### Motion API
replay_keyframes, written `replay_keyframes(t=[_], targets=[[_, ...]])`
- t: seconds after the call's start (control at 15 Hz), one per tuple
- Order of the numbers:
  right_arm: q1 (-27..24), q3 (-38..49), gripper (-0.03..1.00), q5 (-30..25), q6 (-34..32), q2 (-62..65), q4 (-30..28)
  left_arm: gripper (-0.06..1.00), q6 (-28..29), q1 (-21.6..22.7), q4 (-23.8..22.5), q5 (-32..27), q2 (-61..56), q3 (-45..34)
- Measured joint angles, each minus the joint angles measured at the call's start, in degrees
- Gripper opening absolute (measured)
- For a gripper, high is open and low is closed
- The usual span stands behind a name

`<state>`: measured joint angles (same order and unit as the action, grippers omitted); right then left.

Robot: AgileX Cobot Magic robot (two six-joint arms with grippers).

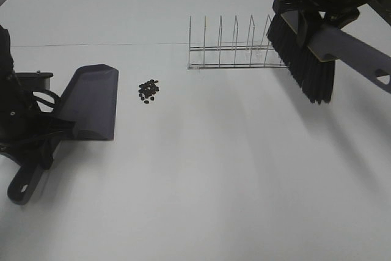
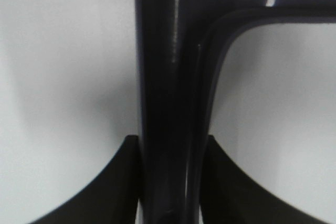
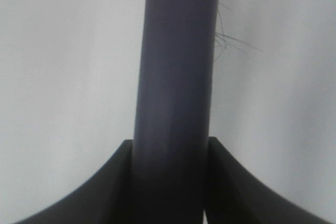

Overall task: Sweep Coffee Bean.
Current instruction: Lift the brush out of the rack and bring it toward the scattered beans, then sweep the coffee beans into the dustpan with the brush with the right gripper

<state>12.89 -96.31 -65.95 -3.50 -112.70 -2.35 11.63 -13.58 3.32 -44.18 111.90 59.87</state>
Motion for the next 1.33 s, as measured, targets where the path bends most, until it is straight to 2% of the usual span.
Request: replay_keyframes(t=[0.2, 0.33, 0.4, 0.6, 0.8, 1.0, 1.33], targets=[[5.21, 0.0, 0.28, 0.92, -2.86, -4.76, -3.84, 0.26, 0.23, -2.01, -0.11, 1.55, 2.35, 0.86], [10.49, -0.97, 0.28, 0.86, -6.36, -10.2, -9.85, 0.26, 0.46, -2.23, 0.29, 0.86, 3.95, 2.23], [12.38, -2.29, 0.28, 0.52, -6.59, -11.92, -10.94, 0.26, 0.46, -2.29, 0.34, 0.52, 4.24, 2.41], [16.96, -8.94, 0.28, -2.52, -6.7, -17.59, -12.03, 0.26, 0.46, -2.29, 0.34, 0.23, 4.35, 2.58], [21.49, -20.51, 0.28, -3.78, -6.07, -25.73, -12.83, 0.26, 0.4, -2.29, 0.34, 0.23, 4.35, 2.58], [24.75, -28.82, 0.28, -3.95, -4.01, -31.17, -9.68, 0.26, 0.4, -2.29, 0.34, 0.23, 4.35, 2.58], [28.25, -39.25, 0.28, -3.9, 1.26, -36.27, 1.66, 0.26, 0.23, -2.29, 0.69, 0.23, 4.41, 2.58]])
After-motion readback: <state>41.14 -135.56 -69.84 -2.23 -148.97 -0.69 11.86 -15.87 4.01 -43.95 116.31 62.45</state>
